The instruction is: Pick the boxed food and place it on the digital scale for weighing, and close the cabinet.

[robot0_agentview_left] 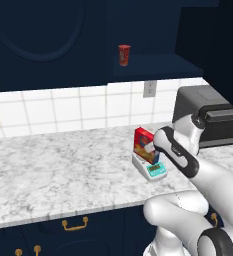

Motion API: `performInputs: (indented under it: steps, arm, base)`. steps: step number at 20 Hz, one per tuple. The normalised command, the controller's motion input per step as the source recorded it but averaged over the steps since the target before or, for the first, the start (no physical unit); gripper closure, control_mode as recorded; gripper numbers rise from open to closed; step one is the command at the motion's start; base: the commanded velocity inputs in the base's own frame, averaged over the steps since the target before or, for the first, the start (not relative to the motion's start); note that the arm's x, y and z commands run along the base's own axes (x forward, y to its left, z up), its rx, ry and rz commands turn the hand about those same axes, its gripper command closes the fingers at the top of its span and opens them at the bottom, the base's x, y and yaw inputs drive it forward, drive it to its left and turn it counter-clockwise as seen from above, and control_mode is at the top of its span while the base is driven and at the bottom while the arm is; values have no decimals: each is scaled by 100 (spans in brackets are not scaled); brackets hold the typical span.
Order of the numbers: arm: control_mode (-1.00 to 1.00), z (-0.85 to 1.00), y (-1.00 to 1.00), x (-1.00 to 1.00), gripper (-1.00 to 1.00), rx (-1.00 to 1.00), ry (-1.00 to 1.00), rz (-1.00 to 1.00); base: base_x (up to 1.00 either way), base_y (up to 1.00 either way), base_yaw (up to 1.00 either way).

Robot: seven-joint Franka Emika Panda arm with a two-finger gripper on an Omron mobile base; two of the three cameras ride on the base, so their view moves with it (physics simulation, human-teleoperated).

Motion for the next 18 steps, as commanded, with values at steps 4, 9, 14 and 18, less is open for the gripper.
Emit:
performInputs:
  steps: [4,9,14,18]
  arm:
    - [-100,0,-2,-2,-100,1,-4,0]
    - [-100,24,-4,-30,-100,3,-14,-4]
    - [-100,48,-10,-70,-100,6,-40,-9]
    - [-100,61,17,-64,-100,2,-48,-4]
  base:
    - [0,0,0]
    - [0,0,0]
    - [0,0,0]
    - [0,0,0]
